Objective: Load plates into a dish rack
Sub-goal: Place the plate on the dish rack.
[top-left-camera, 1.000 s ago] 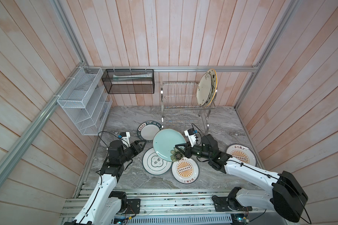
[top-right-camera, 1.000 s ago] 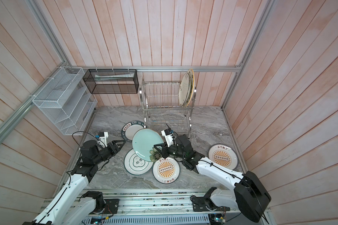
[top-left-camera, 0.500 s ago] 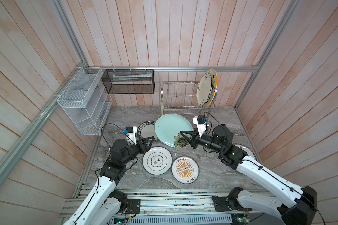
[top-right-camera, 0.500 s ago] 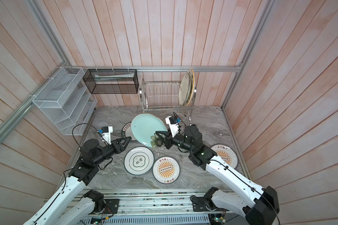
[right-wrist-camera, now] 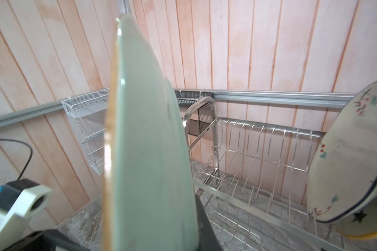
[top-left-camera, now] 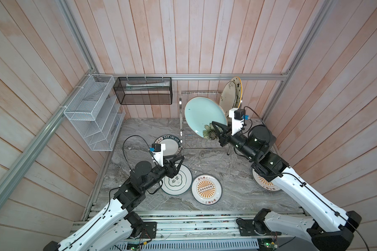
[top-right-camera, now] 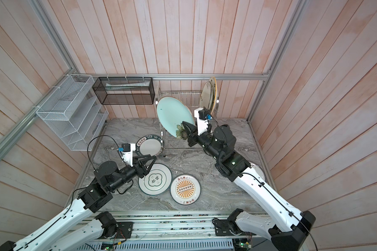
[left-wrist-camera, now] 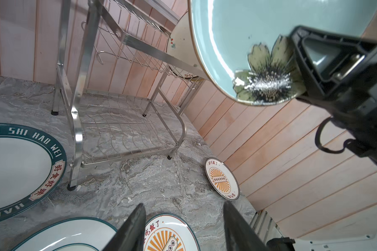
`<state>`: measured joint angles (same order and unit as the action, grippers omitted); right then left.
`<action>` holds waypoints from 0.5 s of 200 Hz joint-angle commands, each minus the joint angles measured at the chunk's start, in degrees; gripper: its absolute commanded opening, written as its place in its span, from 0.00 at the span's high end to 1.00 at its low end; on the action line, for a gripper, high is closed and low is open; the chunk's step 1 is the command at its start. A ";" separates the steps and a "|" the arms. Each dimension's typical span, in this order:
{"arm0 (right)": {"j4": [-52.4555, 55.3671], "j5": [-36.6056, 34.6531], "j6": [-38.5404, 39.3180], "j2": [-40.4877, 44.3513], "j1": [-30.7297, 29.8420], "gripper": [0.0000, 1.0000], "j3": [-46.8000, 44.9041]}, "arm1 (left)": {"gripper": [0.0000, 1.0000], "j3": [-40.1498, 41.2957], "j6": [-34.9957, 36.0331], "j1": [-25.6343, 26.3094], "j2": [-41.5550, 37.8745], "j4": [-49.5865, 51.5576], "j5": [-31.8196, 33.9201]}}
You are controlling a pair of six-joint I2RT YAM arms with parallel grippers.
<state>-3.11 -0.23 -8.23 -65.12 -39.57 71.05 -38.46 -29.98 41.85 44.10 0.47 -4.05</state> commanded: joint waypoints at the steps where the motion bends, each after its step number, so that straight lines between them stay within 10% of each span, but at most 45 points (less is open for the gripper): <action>1: -7.39 -7.46 1.67 -2.61 1.84 1.00 5.33 | 0.43 -3.02 5.10 3.30 1.64 0.50 6.29; 100: -5.43 -27.43 6.84 -20.91 6.55 1.00 24.07 | 0.42 -1.49 6.50 5.20 -1.51 0.58 8.89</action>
<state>-1.80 -19.68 -2.39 -85.19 -33.15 89.69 -40.51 -24.67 46.83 44.53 0.69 3.55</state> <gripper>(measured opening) 0.175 0.576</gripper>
